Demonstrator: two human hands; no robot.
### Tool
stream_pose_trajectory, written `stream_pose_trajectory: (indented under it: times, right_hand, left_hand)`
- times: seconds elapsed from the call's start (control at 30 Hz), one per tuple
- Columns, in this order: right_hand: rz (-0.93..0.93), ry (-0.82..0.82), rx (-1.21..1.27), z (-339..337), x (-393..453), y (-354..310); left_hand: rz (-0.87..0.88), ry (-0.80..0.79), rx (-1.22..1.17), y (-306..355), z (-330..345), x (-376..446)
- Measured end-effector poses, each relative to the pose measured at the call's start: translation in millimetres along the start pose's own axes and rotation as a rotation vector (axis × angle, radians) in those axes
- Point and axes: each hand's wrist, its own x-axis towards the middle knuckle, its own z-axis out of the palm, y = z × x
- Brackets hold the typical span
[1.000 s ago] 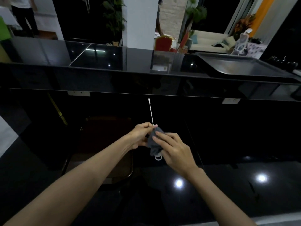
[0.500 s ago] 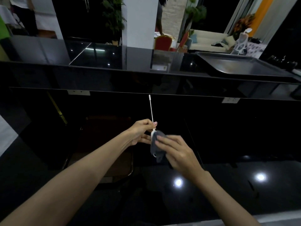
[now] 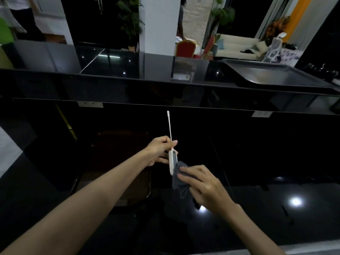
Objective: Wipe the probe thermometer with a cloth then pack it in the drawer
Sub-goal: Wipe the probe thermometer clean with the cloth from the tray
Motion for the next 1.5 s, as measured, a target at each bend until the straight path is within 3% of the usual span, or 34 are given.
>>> stream_pose_trajectory:
  times: [0.1, 0.2, 0.37, 0.5, 0.6, 0.77, 1.0, 1.1, 1.23, 1.5]
  right_hand:
    - [0.158, 0.047, 0.012, 2.1, 23.2, 5.4]
    - [0.219, -0.017, 0.011, 14.5, 40.0, 8.5]
    - [0.168, -0.093, 0.023, 28.9, 26.8, -2.0]
    - [0.017, -0.165, 0.002, 16.2, 14.2, -4.4]
    - [-0.019, -0.079, -0.020, 5.0, 30.3, 2.4]
    - [0.218, -0.043, -0.029, 23.2, 49.2, 7.6]
    - [0.088, -0.132, 0.044, 14.9, 22.7, -8.2]
    - [0.176, -0.022, 0.056, 11.9, 44.8, -2.5]
    - [0.280, -0.019, 0.056, 30.7, 56.6, -4.8]
    - [0.060, -0.157, 0.212, 11.8, 16.6, -6.3]
  left_hand:
    - [0.060, 0.057, 0.094, 0.3, 7.2, 2.5]
    - [0.120, 0.093, 0.160, -4.3, 10.4, 6.7]
    - [0.089, 0.072, 0.026, -7.4, -1.5, 7.7]
    - [0.049, 0.095, -0.084, -6.3, -5.2, 3.6]
    - [0.048, 0.087, -0.036, -6.1, -2.3, 2.9]
    - [0.122, 0.137, 0.131, -3.0, 5.0, 10.1]
    - [0.017, 0.073, -0.084, -3.9, -12.8, 4.6]
    - [0.035, 0.082, 0.013, -4.5, -9.5, 6.0]
    - [0.105, 0.106, 0.066, -9.4, -3.0, 11.4]
    - [-0.008, 0.136, -0.032, -18.8, -17.5, 6.0]
